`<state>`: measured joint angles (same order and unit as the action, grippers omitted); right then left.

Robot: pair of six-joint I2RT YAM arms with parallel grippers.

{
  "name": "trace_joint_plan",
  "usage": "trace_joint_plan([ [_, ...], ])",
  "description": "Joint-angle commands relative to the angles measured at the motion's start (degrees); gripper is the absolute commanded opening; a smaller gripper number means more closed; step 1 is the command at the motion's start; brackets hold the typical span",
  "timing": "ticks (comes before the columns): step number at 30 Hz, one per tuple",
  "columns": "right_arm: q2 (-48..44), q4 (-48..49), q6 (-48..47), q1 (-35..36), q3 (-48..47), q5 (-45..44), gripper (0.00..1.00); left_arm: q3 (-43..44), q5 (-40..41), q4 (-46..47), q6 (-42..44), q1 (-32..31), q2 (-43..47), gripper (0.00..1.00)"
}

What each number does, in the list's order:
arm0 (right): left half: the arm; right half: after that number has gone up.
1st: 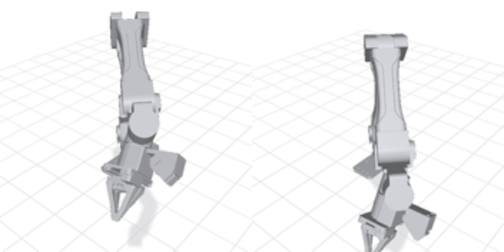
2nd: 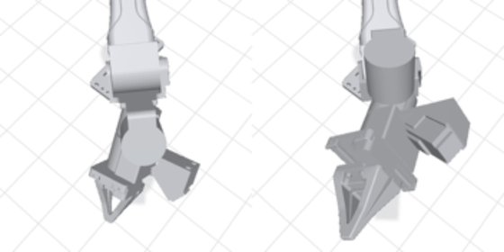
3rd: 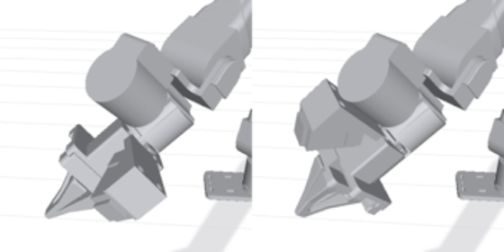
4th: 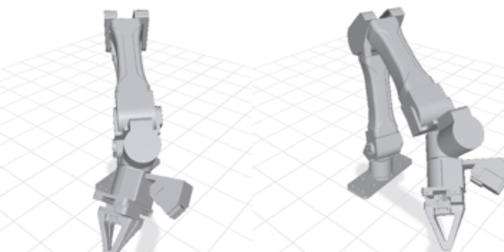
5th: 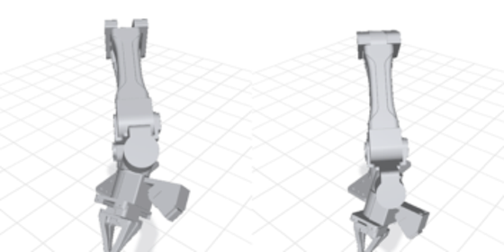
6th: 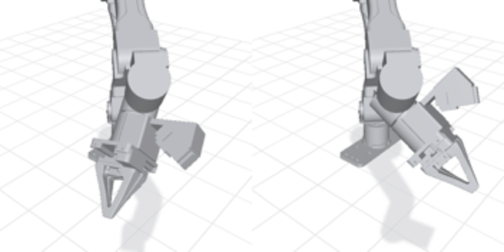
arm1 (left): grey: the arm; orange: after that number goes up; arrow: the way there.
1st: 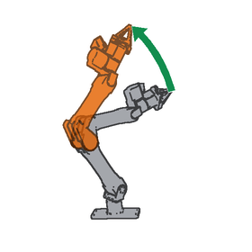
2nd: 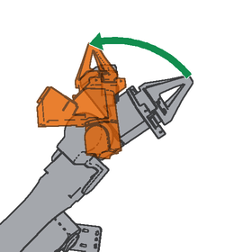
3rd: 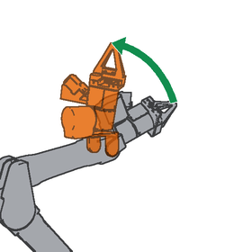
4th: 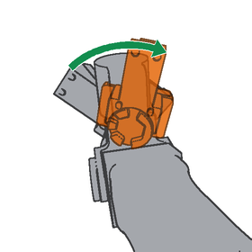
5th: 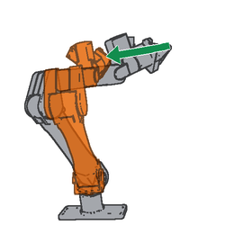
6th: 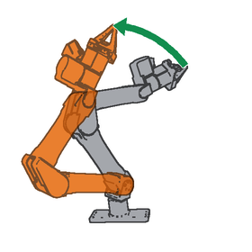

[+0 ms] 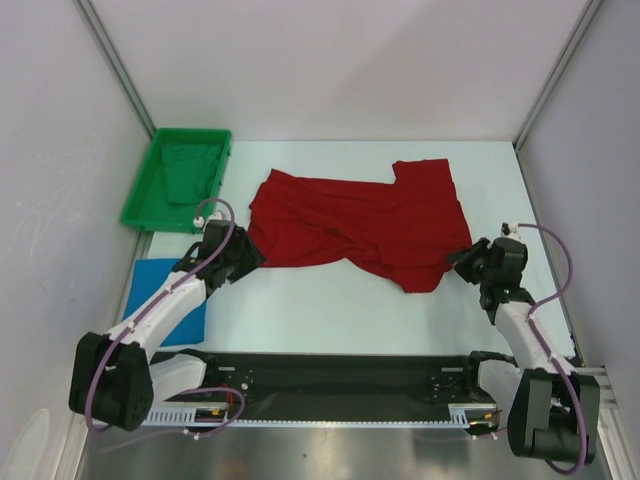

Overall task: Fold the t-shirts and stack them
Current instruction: Flatten the tshirt out

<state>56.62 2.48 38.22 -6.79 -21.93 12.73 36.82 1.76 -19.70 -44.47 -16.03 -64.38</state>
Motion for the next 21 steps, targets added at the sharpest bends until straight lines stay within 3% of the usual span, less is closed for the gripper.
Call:
trace_joint_plan([
  [1, -5.45, -7.65, 0.37, 0.98, -4.6, -0.6, 0.0, 4.22, 9.57, -2.09, -3.42, 1.7, -3.2, 0.61],
  [6, -9.59, -13.2, -1.83, 1.86, -7.68, -2.27, 0.0, 8.79, 16.85, -8.49, -8.61, 3.64, -9.7, 0.56],
  [10, -10.48, -13.91, -2.53, 1.95, -8.91, -1.75, 0.0, 8.8, 12.75, -6.58, -10.72, 5.83, -14.8, 0.48],
  [21, -10.3, -14.08, -4.29, 1.78, -9.0, -2.1, 0.0, 12.14, 13.53, -4.55, -12.75, 6.1, -24.55, 0.51],
])
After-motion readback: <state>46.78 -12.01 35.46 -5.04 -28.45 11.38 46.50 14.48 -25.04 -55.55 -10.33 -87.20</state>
